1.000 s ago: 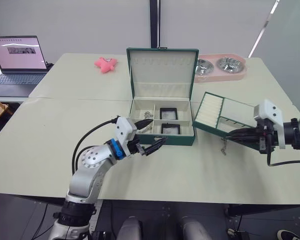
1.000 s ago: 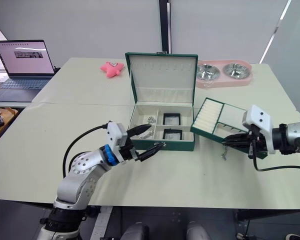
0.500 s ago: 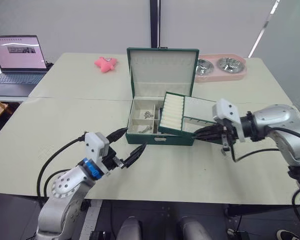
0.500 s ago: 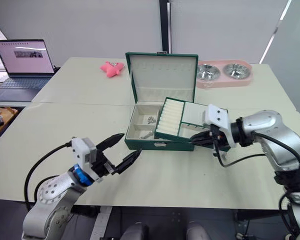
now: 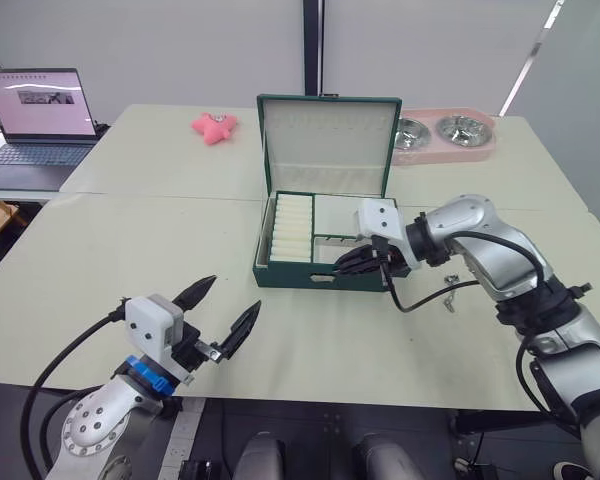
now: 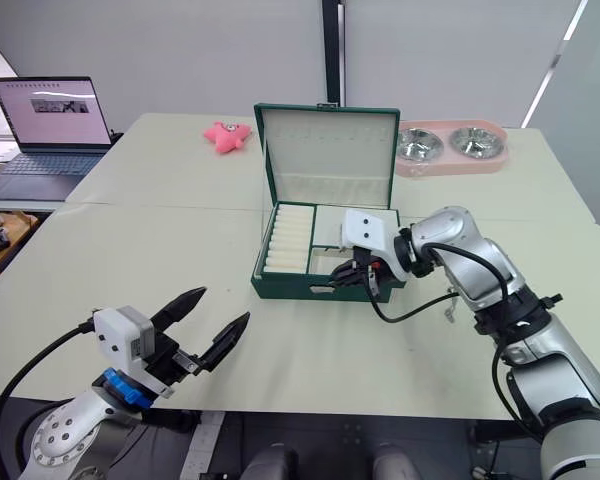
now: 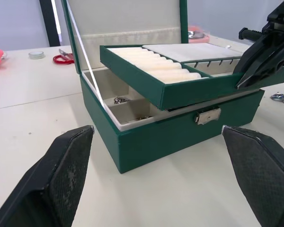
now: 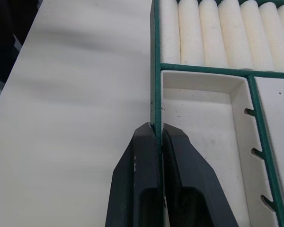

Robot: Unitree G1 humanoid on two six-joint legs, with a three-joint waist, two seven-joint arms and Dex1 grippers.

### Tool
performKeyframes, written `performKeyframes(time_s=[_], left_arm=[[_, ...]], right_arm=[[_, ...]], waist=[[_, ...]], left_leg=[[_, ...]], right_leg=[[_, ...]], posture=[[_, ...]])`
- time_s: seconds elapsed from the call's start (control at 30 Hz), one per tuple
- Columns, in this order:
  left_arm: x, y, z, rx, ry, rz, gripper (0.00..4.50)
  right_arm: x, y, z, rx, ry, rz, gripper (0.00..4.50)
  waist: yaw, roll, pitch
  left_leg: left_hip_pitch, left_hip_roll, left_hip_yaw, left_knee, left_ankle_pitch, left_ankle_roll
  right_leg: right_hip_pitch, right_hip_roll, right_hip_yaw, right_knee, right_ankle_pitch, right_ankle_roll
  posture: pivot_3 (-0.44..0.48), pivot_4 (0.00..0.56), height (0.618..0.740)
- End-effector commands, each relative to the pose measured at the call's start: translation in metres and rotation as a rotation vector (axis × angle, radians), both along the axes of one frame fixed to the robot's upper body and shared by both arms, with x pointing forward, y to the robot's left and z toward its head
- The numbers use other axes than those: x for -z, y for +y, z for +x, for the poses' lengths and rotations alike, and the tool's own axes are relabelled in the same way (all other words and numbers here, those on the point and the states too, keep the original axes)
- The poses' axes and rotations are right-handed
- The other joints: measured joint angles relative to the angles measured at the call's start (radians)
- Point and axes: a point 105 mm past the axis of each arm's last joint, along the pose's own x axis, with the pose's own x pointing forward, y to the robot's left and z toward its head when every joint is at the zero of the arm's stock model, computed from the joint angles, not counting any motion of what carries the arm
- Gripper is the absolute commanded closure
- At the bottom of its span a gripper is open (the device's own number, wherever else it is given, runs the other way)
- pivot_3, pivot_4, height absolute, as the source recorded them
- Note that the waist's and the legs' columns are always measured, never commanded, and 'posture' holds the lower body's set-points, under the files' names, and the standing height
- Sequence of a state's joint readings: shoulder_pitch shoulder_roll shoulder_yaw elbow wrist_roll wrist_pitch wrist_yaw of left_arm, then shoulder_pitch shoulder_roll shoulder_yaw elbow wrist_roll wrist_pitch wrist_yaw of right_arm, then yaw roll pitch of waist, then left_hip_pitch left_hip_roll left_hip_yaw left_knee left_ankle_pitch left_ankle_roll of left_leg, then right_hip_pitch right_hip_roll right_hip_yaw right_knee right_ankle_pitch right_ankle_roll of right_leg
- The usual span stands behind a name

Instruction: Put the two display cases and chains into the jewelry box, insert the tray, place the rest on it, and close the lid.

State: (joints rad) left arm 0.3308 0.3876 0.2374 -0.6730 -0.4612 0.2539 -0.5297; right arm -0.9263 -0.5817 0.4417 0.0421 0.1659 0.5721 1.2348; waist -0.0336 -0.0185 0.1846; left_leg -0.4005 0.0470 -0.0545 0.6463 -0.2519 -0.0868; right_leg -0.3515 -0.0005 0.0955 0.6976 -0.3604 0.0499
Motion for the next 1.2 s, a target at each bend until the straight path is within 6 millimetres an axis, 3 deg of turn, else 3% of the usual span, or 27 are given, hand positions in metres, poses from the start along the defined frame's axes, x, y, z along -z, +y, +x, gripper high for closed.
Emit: performKeyframes(time_s=[0.03, 0.67, 1.2], left_arm=[[-0.014, 0.001, -0.008, -0.019, -0.061, -0.002, 0.0], [-0.017, -0.003, -0.008, -0.036, -0.059, -0.022, 0.0], [-0.018, -0.005, -0.006, -0.045, -0.062, -0.043, 0.0]], right_arm=[[-0.016, 0.013, 0.005, -0.017, -0.087, -0.001, 4.48], [-0.009, 0.026, 0.021, 0.034, -0.089, -0.034, 4.48], [-0.003, 0.037, 0.013, -0.022, -0.07, -0.051, 4.48]], waist=[[-0.003, 0.0, 0.0], [-0.016, 0.0, 0.0], [-0.023, 0.0, 0.0]], left_leg=[[0.0, 0.0, 0.0, 0.0, 0.0, 0.0], [0.0, 0.0, 0.0, -0.001, 0.0, 0.0], [0.0, 0.0, 0.0, -0.001, 0.0, 0.0]], right_leg=[[0.0, 0.0, 0.0, 0.0, 0.0, 0.0], [0.0, 0.0, 0.0, 0.0, 0.0, 0.0], [0.0, 0.0, 0.0, 0.0, 0.0, 0.0]], posture=[[0.0, 0.15, 0.74], [0.0, 0.15, 0.74], [0.0, 0.15, 0.74]])
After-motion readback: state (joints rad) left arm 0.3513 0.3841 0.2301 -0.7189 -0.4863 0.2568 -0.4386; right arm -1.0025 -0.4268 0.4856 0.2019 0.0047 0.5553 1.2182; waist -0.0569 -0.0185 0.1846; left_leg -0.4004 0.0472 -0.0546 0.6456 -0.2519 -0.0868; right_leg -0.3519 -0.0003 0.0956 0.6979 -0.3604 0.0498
